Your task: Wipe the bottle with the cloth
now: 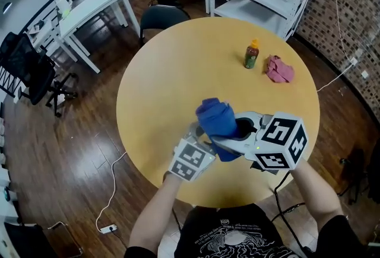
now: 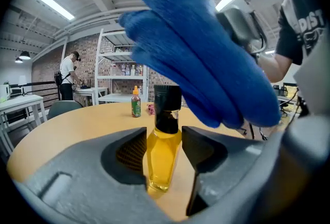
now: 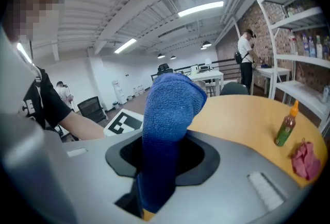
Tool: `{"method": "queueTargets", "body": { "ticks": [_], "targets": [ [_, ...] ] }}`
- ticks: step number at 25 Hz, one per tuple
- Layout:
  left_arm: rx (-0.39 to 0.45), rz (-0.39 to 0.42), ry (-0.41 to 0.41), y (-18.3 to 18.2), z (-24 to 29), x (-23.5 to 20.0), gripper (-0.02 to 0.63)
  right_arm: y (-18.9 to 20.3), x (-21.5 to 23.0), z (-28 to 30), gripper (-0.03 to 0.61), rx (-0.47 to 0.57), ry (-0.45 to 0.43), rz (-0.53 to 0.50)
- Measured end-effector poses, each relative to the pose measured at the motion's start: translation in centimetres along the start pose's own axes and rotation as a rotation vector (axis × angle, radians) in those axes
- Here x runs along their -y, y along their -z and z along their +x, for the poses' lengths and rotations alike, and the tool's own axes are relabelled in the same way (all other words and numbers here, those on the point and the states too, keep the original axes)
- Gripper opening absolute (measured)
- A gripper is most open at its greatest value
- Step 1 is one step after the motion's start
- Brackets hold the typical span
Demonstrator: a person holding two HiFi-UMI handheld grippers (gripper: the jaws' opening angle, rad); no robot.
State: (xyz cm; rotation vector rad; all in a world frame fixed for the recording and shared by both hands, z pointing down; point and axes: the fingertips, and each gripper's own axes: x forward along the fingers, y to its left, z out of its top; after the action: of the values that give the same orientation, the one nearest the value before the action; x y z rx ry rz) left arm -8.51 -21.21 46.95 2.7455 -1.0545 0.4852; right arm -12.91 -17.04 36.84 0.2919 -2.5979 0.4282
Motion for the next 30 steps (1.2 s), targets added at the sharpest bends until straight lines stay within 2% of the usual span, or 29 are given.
{"method": "queueTargets", "body": {
  "ticks": [2,6,16,21,30],
  "targets": [
    [-0.002,0.000,-0.001,0.0,0.1,0.0,0.219,-1.5,0.6,0.8,0.135,0.002,0.024,-0.054],
    [-0.002,0.002,-0.003,0.0,0.1,-0.1,0.219,-3.3,0.6,2.8,0.135,-0.041,0.018,-0.126],
    [0.002,0.005,-0.003,0.2,0.1,0.0,0.219,-4.6,2.2,7.0,0.135,-0.130,0.023,-0.219],
    [0.004,0.006,-0.004,0.4,-0.1,0.0,0.219,-4.7,5.1,8.0,0.135,-0.125,0.046,-0.139],
    [0.005,-0.001,-0.007,0.1,-0.2,0.0,0.219,-2.9,11.6,5.6,0.135,-0.074,0.093,0.109]
  ]
}}
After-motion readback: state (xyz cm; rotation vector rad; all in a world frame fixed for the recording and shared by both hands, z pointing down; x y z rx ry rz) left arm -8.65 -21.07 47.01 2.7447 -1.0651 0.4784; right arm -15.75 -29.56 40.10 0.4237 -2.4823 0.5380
